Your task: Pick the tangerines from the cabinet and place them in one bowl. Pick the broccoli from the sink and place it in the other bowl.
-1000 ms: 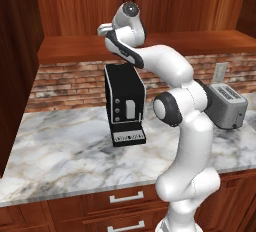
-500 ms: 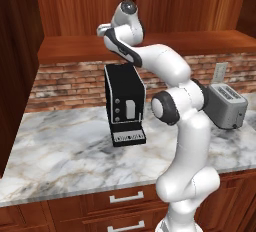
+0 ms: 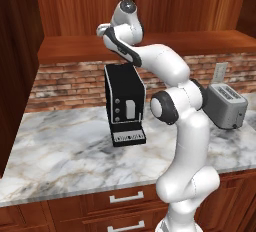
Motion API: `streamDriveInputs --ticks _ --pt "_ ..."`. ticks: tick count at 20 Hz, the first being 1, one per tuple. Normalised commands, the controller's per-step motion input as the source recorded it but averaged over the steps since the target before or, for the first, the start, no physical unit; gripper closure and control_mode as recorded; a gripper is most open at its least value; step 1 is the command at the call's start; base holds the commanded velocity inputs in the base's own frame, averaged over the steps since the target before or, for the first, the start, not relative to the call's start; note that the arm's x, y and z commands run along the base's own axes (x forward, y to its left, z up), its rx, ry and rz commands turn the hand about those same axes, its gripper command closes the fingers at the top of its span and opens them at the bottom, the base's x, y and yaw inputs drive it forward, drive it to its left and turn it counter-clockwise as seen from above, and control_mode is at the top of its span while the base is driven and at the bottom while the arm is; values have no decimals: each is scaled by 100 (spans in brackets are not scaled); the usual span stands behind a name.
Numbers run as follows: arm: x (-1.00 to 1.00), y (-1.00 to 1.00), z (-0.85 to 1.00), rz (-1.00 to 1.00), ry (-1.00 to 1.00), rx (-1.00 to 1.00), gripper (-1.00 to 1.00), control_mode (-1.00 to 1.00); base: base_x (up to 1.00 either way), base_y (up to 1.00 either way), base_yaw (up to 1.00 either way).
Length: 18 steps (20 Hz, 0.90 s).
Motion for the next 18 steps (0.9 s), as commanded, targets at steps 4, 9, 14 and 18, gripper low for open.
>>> streamDriveInputs --ticks 4,9,14,18 --pt "0 2 -1 0 0 0 100 -100 0 0 0" --pt "-12 2 0 -2 -6 0 100 -100 0 0 0" --pt "-14 2 1 -3 -9 -2 100 -100 0 0 0" --pt "-12 0 2 -4 -5 0 100 -100 0 0 0"
